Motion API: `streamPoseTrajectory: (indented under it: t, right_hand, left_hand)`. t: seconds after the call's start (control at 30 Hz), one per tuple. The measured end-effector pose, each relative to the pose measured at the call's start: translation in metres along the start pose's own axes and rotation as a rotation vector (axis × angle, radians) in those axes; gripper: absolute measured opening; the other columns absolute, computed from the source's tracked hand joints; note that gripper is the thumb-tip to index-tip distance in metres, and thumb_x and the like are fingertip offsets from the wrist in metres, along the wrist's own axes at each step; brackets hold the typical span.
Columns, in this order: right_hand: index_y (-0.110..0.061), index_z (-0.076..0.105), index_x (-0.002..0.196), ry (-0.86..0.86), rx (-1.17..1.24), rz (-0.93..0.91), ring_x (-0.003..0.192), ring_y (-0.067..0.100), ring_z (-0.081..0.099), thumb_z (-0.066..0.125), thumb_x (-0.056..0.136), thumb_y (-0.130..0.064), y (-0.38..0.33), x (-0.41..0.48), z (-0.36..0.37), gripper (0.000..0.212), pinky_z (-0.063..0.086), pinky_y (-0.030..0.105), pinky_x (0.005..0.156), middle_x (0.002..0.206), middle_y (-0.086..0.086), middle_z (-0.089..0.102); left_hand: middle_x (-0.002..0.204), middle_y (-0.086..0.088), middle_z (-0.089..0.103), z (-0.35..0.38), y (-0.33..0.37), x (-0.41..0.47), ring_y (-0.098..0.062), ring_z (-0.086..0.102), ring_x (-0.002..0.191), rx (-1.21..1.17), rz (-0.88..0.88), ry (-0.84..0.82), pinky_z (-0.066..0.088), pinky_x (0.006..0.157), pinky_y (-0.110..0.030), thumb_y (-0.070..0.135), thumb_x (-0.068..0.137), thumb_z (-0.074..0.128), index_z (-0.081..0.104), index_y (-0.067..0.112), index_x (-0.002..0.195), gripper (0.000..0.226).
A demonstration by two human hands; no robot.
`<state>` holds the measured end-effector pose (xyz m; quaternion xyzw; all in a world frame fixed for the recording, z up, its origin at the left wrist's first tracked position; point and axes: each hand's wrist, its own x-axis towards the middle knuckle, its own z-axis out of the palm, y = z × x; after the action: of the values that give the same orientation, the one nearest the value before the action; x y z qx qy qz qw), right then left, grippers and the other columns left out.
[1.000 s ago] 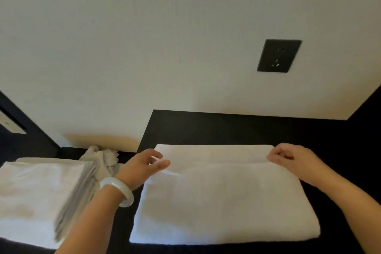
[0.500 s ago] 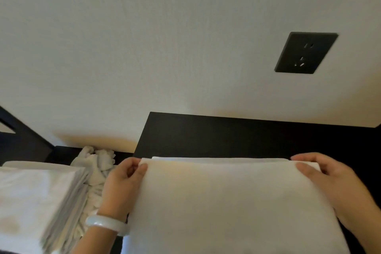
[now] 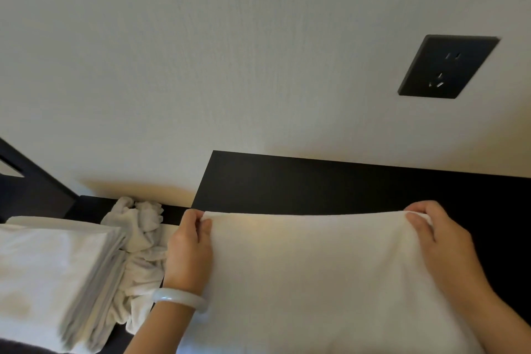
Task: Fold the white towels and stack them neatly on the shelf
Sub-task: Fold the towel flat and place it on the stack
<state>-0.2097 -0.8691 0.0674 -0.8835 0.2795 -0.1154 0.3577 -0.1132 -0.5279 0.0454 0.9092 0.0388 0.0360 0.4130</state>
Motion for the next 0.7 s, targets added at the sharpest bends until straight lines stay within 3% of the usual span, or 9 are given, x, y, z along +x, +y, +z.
streamPoseTrajectory:
  t: [0.17, 0.4, 0.5, 0.57, 0.63, 0.7]
  right_hand:
    - [-0.025, 0.052, 0.095, 0.017, -0.143, 0.032, 0.076, 0.009, 0.053, 0.048, 0.101, -0.025, 0.005, -0.001, 0.019, 0.008, 0.042, 0.03, 0.06, 0.09, -0.001, 0.057]
    - [-0.021, 0.052, 0.099, 0.026, -0.269, 0.025, 0.071, 0.007, 0.05, 0.042, 0.102, -0.028, 0.004, 0.002, 0.026, 0.013, 0.04, 0.028, 0.057, 0.097, 0.001, 0.054]
    - [-0.018, 0.052, 0.105, 0.024, -0.287, 0.069, 0.068, 0.008, 0.046, 0.045, 0.102, -0.029, -0.001, 0.003, 0.026, 0.013, 0.037, 0.028, 0.056, 0.098, 0.003, 0.055]
    - [-0.016, 0.05, 0.118, 0.028, -0.246, 0.14, 0.073, 0.013, 0.048, 0.049, 0.101, -0.03, -0.006, 0.003, 0.025, 0.023, 0.04, 0.03, 0.061, 0.1, 0.004, 0.055]
    - [-0.017, 0.043, 0.132, 0.009, -0.133, 0.254, 0.088, 0.021, 0.054, 0.054, 0.098, -0.032, -0.01, 0.002, 0.019, 0.038, 0.047, 0.036, 0.073, 0.109, 0.009, 0.056]
    - [-0.019, 0.039, 0.139, -0.01, -0.031, 0.346, 0.097, 0.024, 0.057, 0.057, 0.097, -0.033, -0.011, 0.0, 0.01, 0.048, 0.05, 0.043, 0.081, 0.111, 0.007, 0.056]
  left_hand:
    - [0.078, 0.003, 0.056, 0.009, -0.005, 0.003, -0.005, 0.051, 0.071, 0.05, -0.023, 0.0, 0.038, 0.059, -0.02, 0.019, 0.101, 0.046, 0.052, 0.015, 0.097, 0.008]
    - [0.089, -0.003, 0.058, 0.011, -0.003, 0.007, -0.022, 0.056, 0.08, 0.137, -0.019, 0.003, 0.04, 0.064, -0.028, 0.014, 0.1, 0.048, 0.053, 0.012, 0.102, 0.007]
    - [0.108, -0.015, 0.058, 0.02, 0.009, -0.001, -0.032, 0.058, 0.093, 0.446, 0.226, 0.023, 0.052, 0.081, -0.043, 0.003, 0.08, 0.068, 0.059, 0.004, 0.113, 0.034]
    - [0.116, -0.012, 0.061, 0.033, 0.027, -0.016, -0.032, 0.062, 0.103, 0.475, 0.43, -0.007, 0.047, 0.094, -0.04, 0.01, 0.071, 0.079, 0.063, 0.008, 0.116, 0.047]
    - [0.131, -0.008, 0.059, 0.05, 0.058, -0.041, -0.029, 0.057, 0.122, 0.397, 0.68, -0.195, 0.032, 0.113, -0.038, 0.02, 0.079, 0.075, 0.062, 0.015, 0.123, 0.047]
    - [0.157, 0.001, 0.031, 0.071, 0.083, -0.064, -0.021, 0.023, 0.147, 0.416, 0.874, -0.476, 0.001, 0.119, -0.045, 0.034, 0.098, 0.051, 0.042, 0.024, 0.144, 0.048]
